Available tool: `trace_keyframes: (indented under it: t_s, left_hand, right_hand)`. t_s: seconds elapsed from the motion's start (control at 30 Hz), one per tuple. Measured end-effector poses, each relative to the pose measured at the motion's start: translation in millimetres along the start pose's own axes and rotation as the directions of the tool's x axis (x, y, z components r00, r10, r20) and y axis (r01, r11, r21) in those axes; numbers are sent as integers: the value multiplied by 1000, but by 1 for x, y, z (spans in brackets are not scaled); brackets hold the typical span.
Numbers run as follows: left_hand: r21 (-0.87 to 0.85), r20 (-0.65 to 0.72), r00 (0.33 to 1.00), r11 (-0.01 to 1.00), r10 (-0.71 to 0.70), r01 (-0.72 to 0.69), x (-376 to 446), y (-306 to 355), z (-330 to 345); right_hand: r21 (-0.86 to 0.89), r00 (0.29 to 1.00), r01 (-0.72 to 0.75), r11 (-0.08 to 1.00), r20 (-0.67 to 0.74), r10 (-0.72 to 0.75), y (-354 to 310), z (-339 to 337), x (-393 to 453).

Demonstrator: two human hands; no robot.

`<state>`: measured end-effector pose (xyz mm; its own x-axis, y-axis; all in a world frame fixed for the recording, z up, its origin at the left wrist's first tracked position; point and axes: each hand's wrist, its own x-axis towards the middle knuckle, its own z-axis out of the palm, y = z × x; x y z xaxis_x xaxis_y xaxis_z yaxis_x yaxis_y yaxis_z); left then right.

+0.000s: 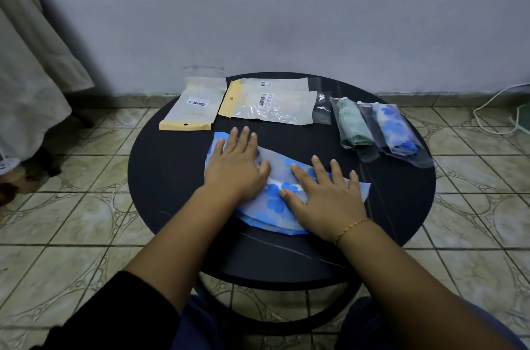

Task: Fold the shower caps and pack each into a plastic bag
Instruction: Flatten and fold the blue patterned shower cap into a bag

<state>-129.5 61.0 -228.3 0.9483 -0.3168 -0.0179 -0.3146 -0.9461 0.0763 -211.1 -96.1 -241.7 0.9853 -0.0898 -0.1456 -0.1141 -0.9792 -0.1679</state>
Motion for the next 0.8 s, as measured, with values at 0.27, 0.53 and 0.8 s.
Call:
trace_keyframes:
  t_s: [0.27,0.53,0.8]
  left_hand:
    - [-117,177,974,980,-140,162,18,-29,8]
    - [-69,-244,970,997,21,-39,-13,0,7]
    - [-417,-249,961,883,119,-217,-71,38,16]
  right_hand:
    - [-1,1000,2,1000,8,-2,1,0,0]
    - [15,1000,-26,1000,12,26,-1,0,1]
    - [99,998,-62,993,-9,63,-3,-1,-8]
